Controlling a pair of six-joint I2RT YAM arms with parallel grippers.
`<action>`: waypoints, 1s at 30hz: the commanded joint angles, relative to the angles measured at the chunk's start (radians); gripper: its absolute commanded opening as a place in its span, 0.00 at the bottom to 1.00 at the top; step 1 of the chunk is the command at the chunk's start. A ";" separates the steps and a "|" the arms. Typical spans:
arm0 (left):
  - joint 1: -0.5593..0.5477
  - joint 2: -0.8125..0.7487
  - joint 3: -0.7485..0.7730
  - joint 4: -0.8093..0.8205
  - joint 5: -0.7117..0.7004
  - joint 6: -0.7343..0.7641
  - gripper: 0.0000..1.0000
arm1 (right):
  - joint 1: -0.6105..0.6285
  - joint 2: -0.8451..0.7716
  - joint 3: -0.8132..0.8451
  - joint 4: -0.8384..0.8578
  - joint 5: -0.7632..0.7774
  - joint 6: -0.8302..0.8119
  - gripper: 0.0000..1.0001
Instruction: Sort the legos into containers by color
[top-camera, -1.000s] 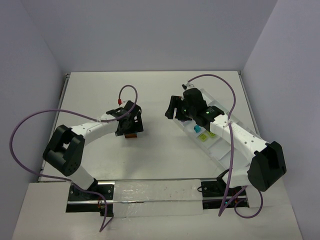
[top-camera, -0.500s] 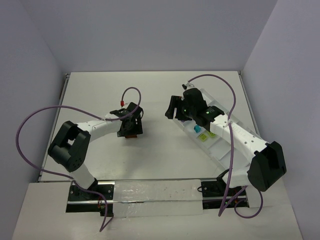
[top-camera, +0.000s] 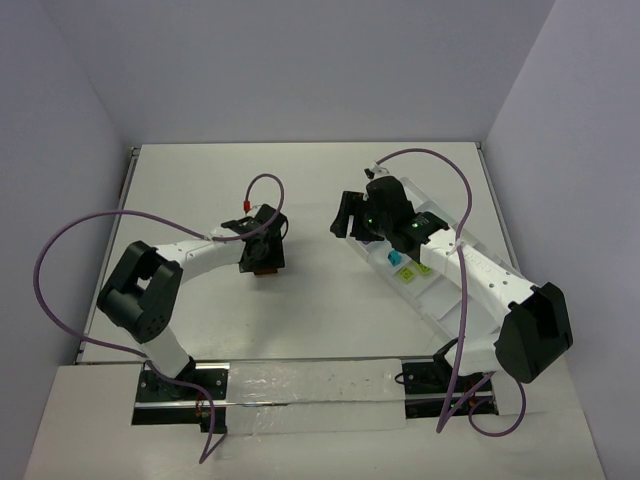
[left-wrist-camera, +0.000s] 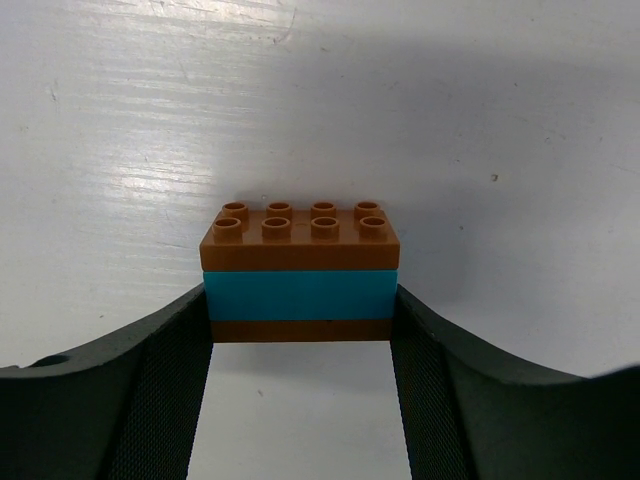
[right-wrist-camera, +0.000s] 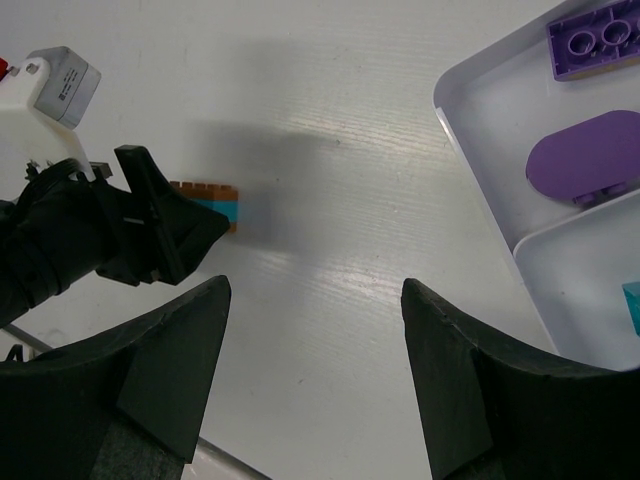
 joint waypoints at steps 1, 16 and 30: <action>-0.006 -0.018 0.039 0.030 0.004 0.006 0.41 | 0.007 -0.035 0.014 0.029 0.013 0.004 0.77; -0.006 -0.442 -0.003 0.190 0.277 0.225 0.00 | 0.000 -0.003 0.161 -0.065 -0.205 0.023 0.77; -0.006 -0.535 -0.029 0.255 0.404 0.225 0.00 | 0.001 0.144 0.253 0.073 -0.370 0.223 0.74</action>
